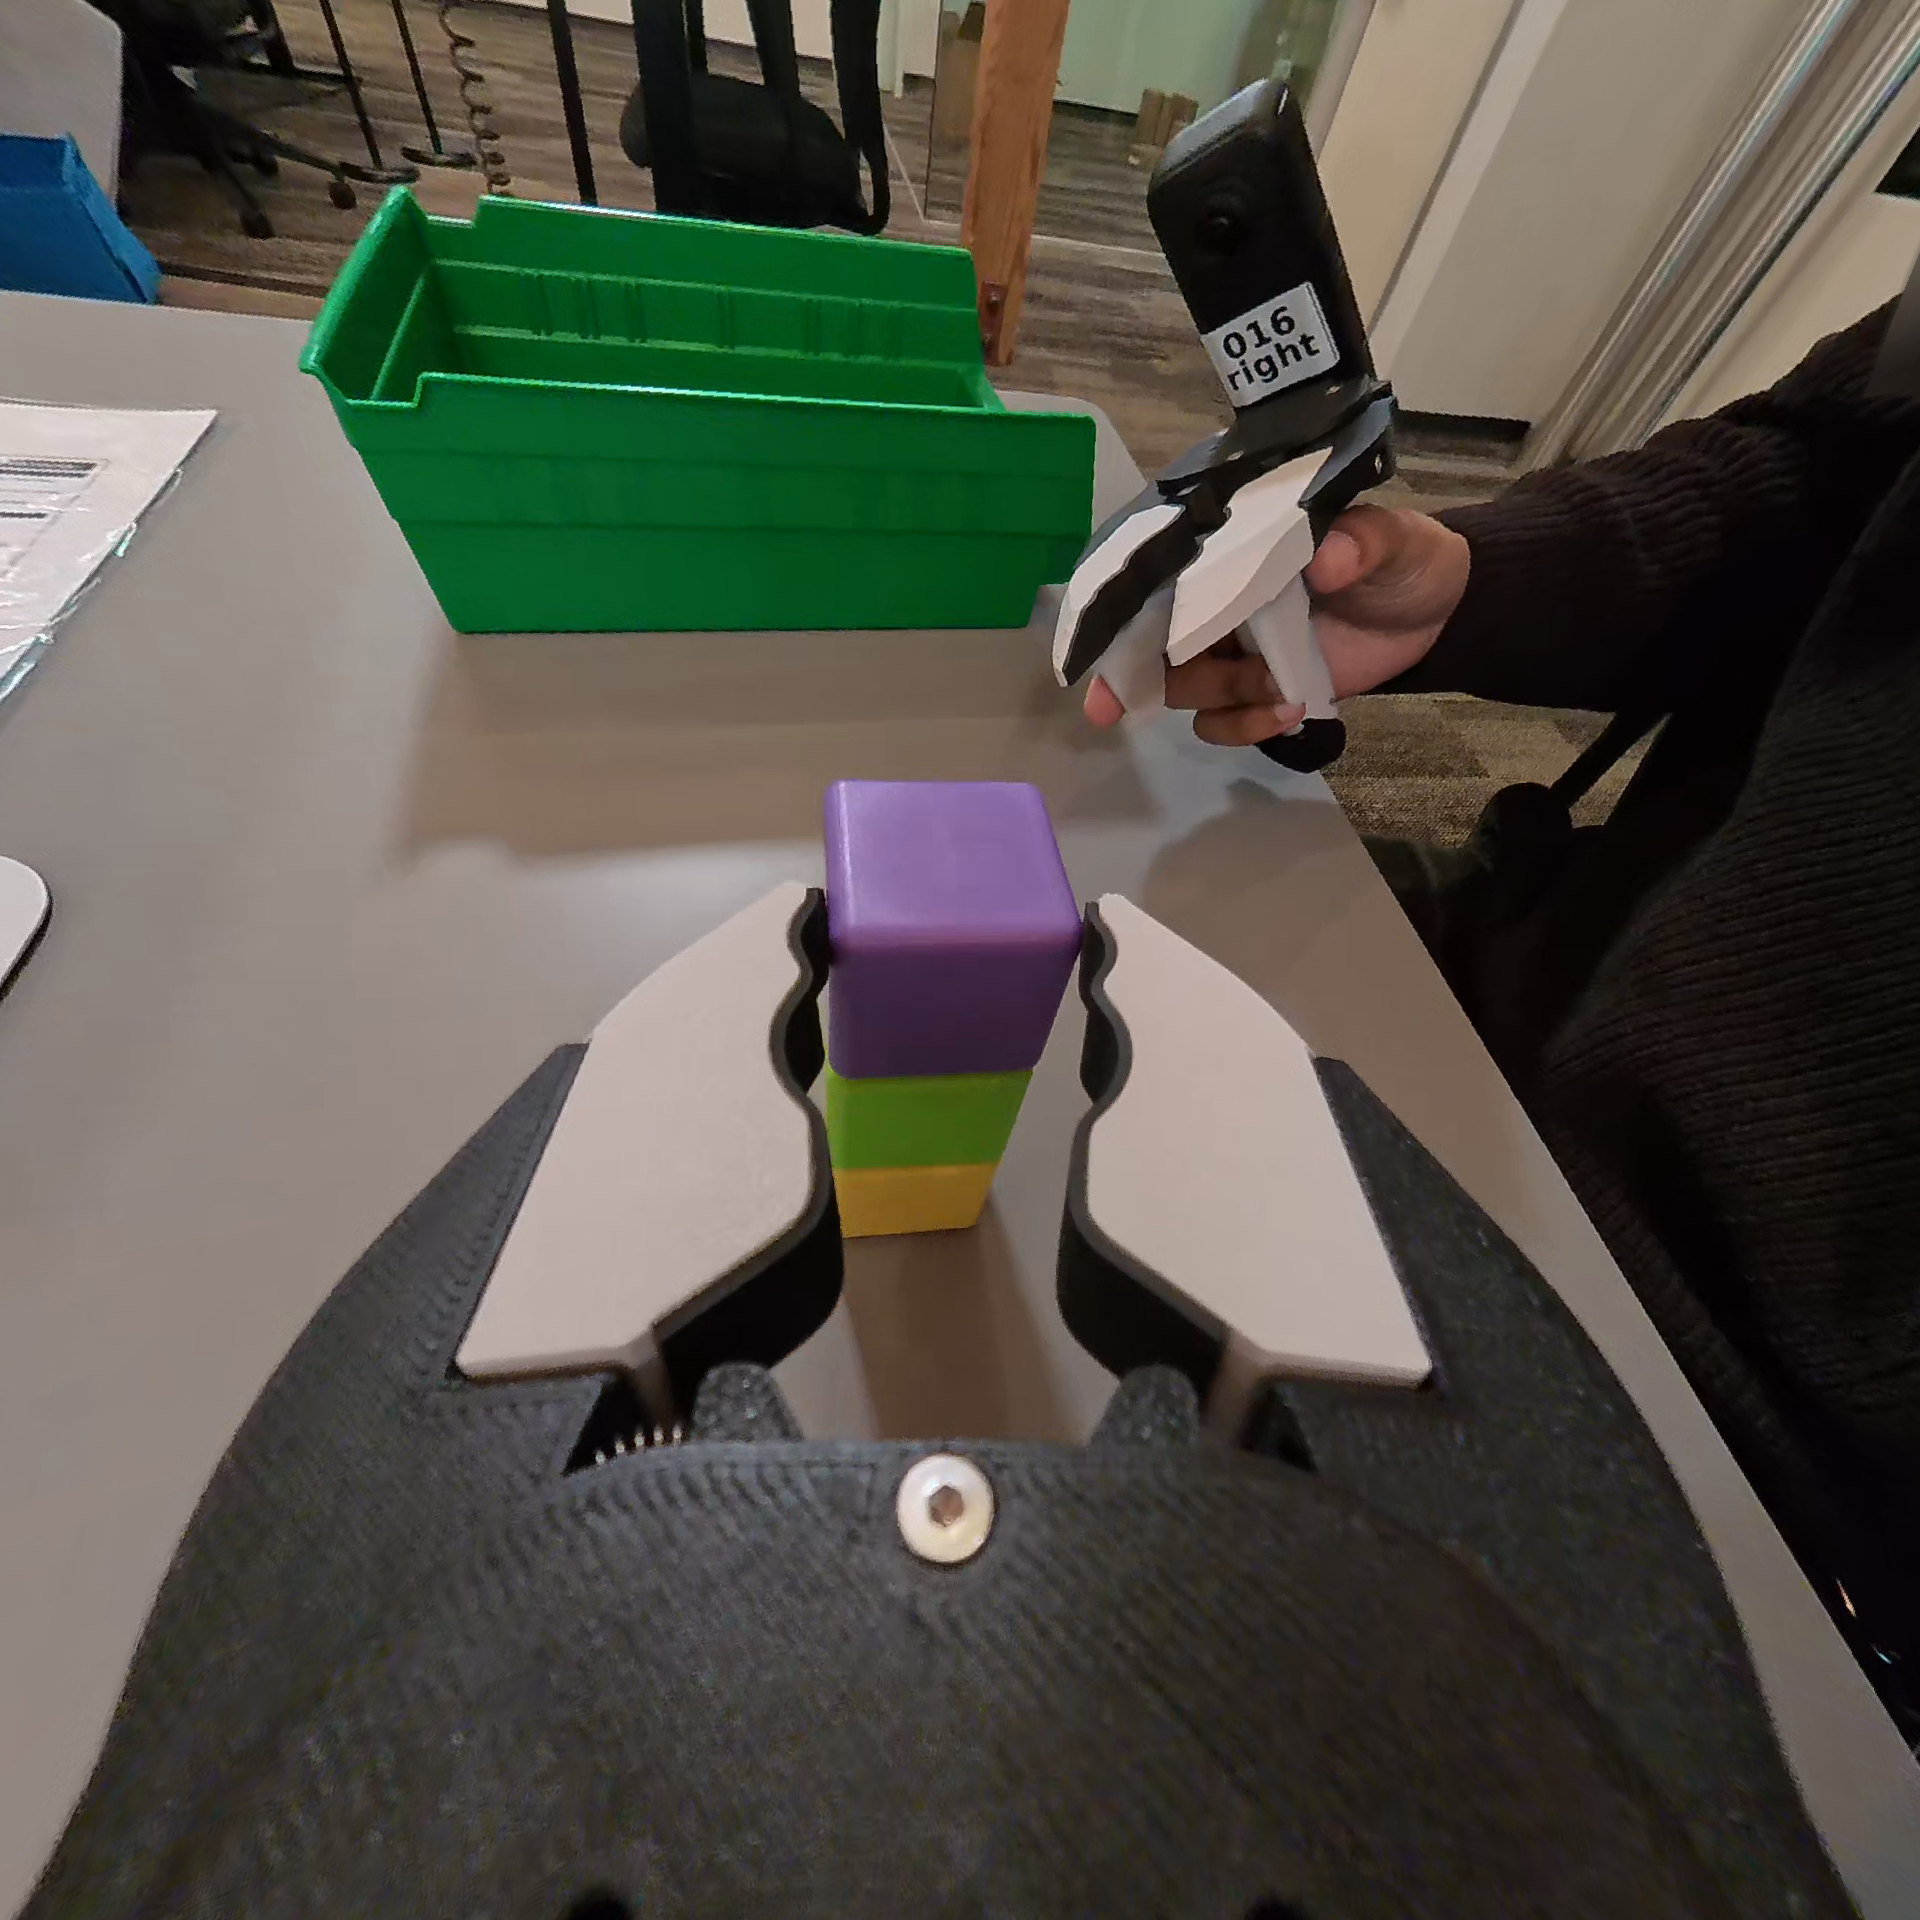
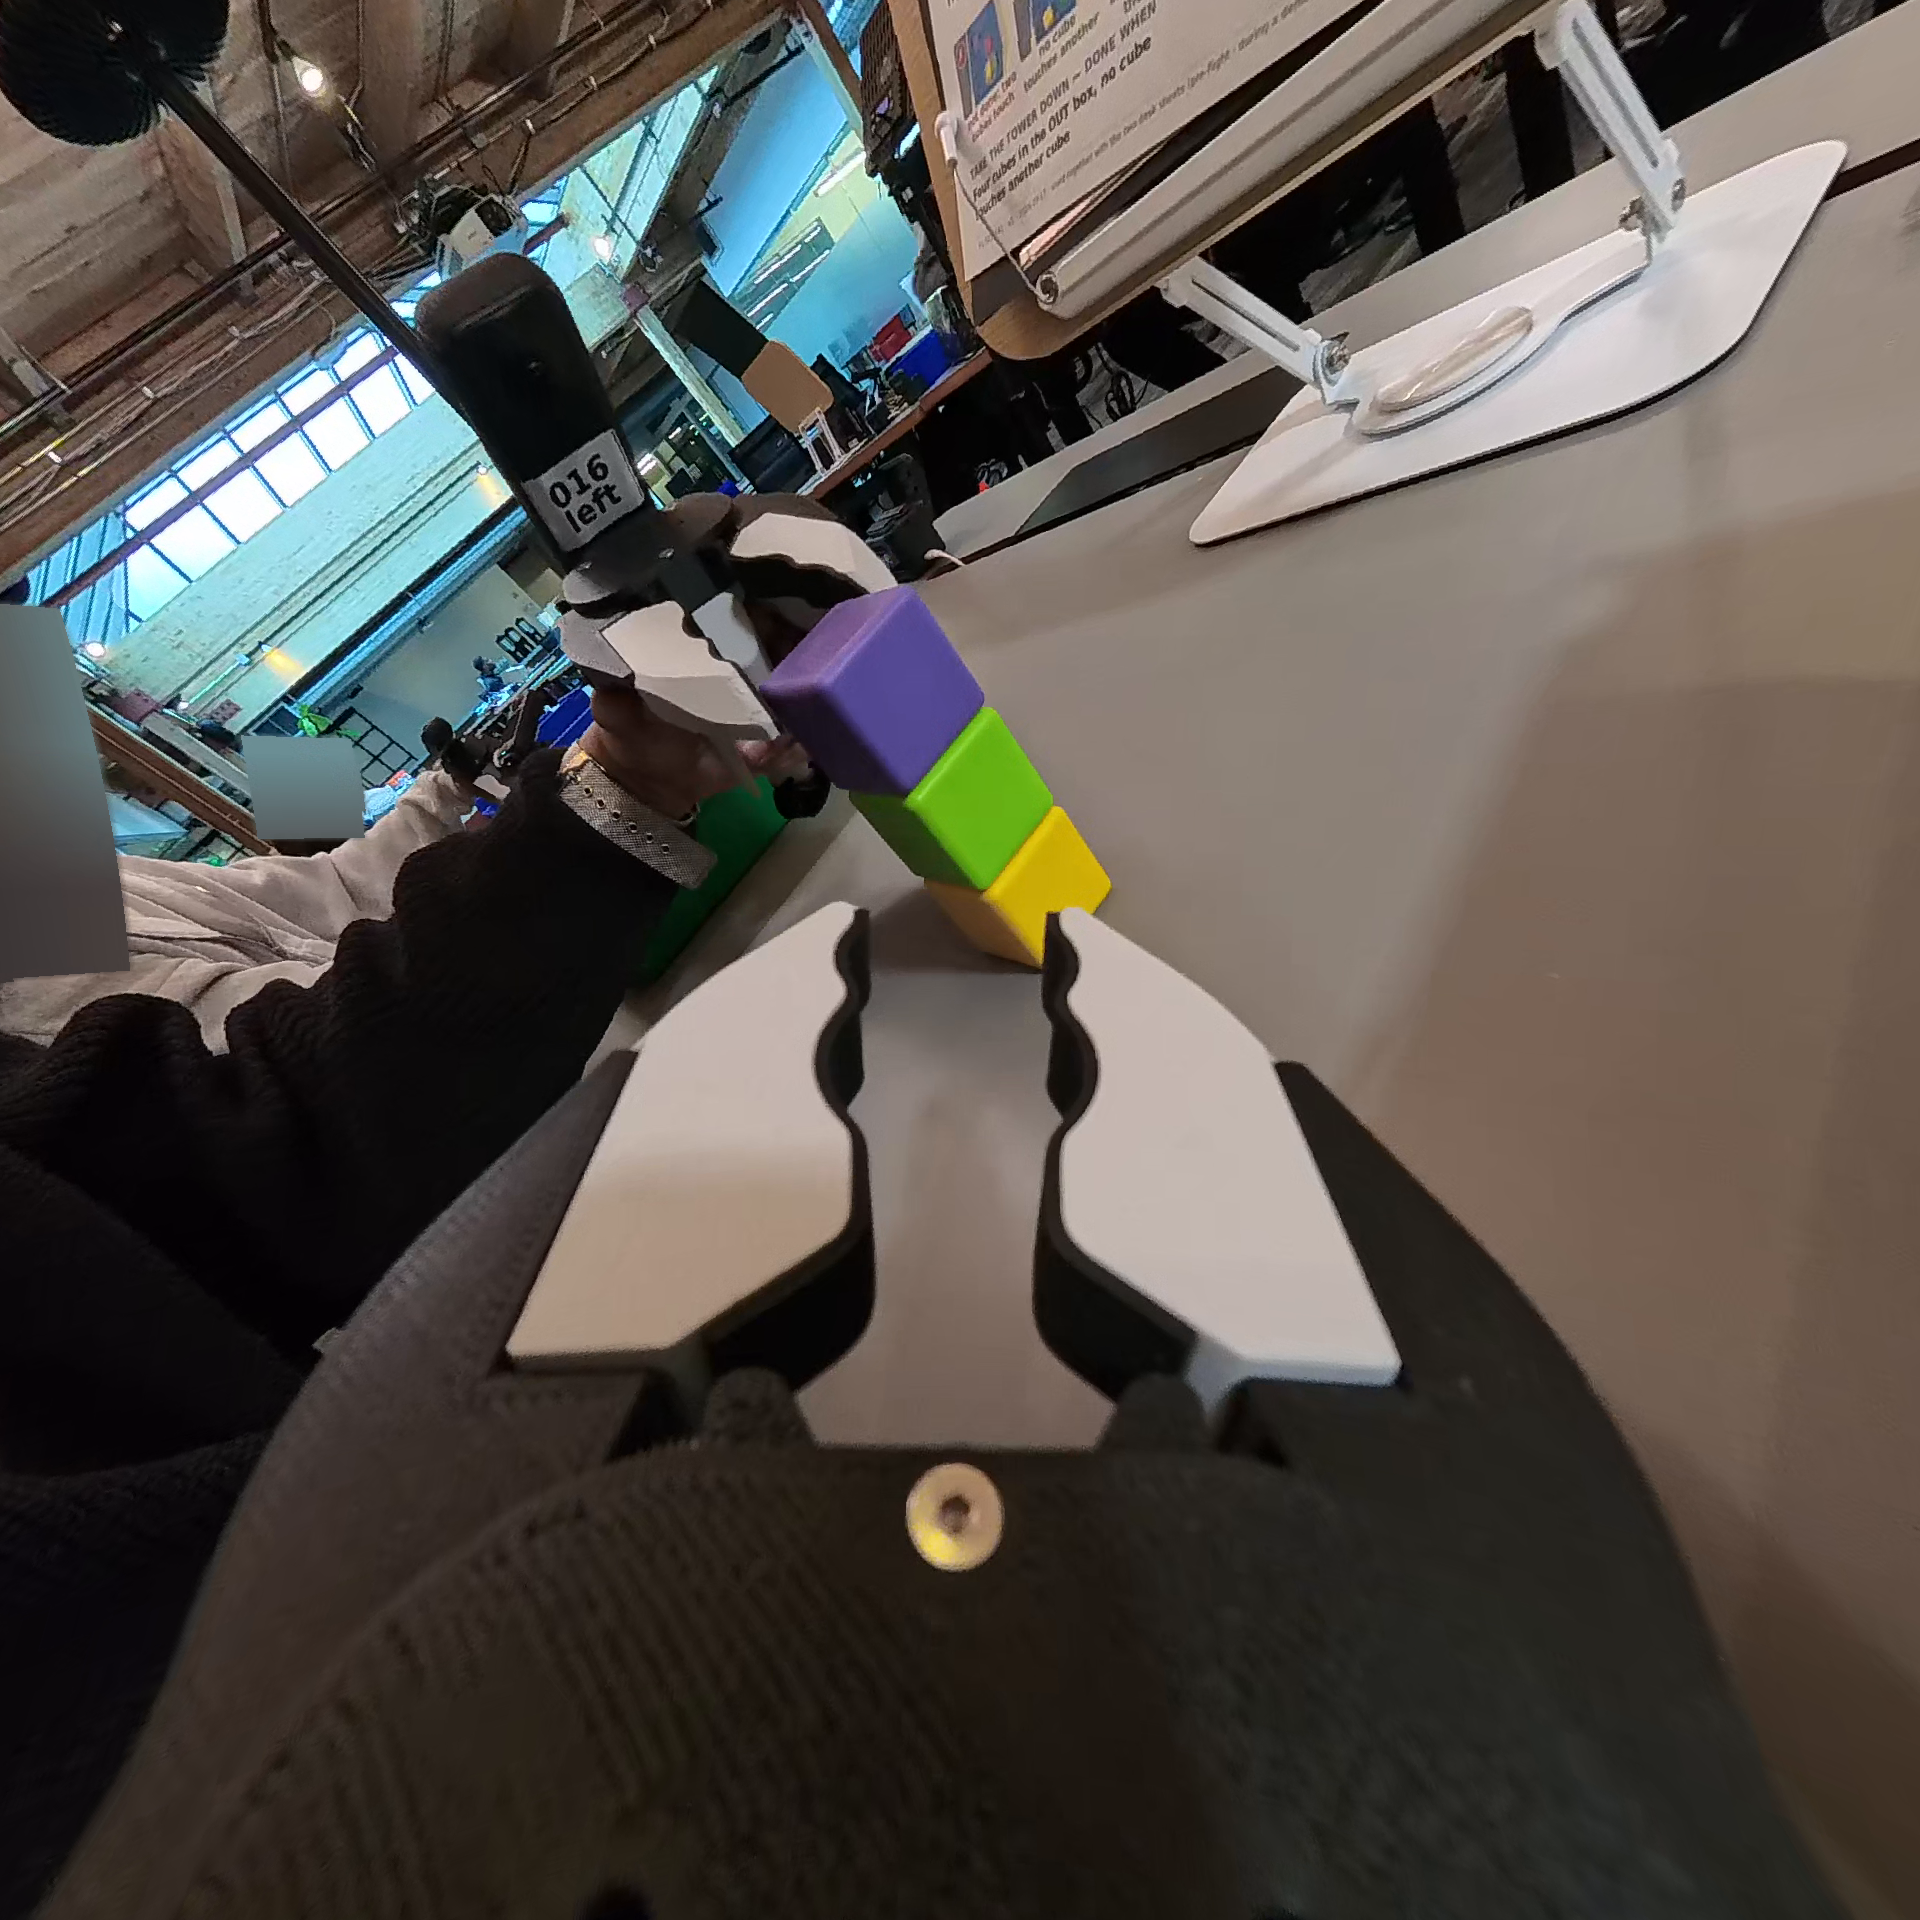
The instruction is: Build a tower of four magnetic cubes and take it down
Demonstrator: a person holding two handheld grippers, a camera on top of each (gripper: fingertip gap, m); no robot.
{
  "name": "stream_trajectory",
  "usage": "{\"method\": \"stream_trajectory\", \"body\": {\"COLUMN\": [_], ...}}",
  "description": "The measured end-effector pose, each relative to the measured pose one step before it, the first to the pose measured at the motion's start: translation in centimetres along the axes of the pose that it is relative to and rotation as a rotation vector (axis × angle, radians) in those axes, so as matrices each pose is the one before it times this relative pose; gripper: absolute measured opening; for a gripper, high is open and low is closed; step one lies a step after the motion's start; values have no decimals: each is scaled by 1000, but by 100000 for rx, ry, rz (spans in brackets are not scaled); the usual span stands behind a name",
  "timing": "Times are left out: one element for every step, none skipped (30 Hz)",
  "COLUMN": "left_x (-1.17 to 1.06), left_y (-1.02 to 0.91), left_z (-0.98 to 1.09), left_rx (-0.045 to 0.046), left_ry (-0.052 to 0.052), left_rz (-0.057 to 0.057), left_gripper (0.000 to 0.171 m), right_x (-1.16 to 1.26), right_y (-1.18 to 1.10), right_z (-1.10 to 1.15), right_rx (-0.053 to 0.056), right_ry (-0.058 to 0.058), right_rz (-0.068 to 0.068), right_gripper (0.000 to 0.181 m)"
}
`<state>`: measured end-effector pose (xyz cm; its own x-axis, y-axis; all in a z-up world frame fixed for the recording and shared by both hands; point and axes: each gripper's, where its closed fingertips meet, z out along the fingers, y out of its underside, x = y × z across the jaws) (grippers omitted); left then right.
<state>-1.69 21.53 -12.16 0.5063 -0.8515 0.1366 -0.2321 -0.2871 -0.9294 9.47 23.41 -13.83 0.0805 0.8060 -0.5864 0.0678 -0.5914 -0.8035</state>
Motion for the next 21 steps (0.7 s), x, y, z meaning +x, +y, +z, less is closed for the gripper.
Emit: {"method": "stream_trajectory", "body": {"left_x": [-32, -55, -21, -39, -19, 18, 95, 109, 41, 57, 44, 21, 53, 25, -22, -19, -15, -2, -6, -2, -33], "left_y": [-18, -18, -9, -22, -14, -12, 29, 49, 85, 89, 71, 14, 0, 30, 31, 20, -18, -43, -79, -134, -196], "left_z": [4, 12, 7, 3, -1, 9, 11, 42, 75, 72, 73, 51, 27, 3, -13, -70, -98, -155, -204, -295, -387], "left_rx": [246, 292, 243, 296, 172, 148, -68, -265, -589, -767, -704, -270, -130, -346, -408, -273, -112, -53, 65, 168, 340], "left_ry": [-342, -357, -249, -435, -500, -293, 81, 176, -112, 150, 11, -140, 11, -169, -508, -518, -514, -540, -605, -741, -1176], "left_rz": [-331, -373, -340, -297, -285, -170, 173, 193, -96, -164, -221, -82, -20, -33, -43, 32, -63, -179, -246, -98, 72], "left_gripper": [47, 47, 47, 47, 47, 47, 47, 48, 50, 52, 53, 53, 53, 54, 55, 56, 57, 59, 61, 63, 64], "right_x": [-9, 1, -4, -11, -1, 1, -1, 0, -5, -12, -12, -10, 2, -13, -21, -18, -29, -27, -30, -25, -42], "right_y": [-3, 11, 6, 8, 1, 0, -1, -4, 11, 3, 4, 3, 3, -8, -9, -14, -7, -15, -6, -7, -9], "right_z": [11, 0, -3, -1, 0, -9, 0, 9, 9, 8, 7, 17, 20, 21, 31, 30, 49, 50, 69, 76, 84], "right_rx": [20, -21, -45, -14, -4, 7, 6, -16, -25, -30, -39, -36, -16, 7, 9, 4, -19, -3, -18, -63, -73], "right_ry": [-41, -30, -26, -17, -4, -1, -6, -38, -54, -66, -74, -60, -68, -115, -156, -199, -209, -241, -286, -304, -330], "right_rz": [40, 11, 7, 10, 7, -8, 5, 29, 42, 36, 23, 10, 23, 59, 91, 90, 87, 119, 147, 147, 131], "right_gripper": [32, 32, 32, 32, 32, 32, 32, 32, 32, 32, 32, 32, 32, 32, 32, 32, 32, 32, 32, 32, 32]}}
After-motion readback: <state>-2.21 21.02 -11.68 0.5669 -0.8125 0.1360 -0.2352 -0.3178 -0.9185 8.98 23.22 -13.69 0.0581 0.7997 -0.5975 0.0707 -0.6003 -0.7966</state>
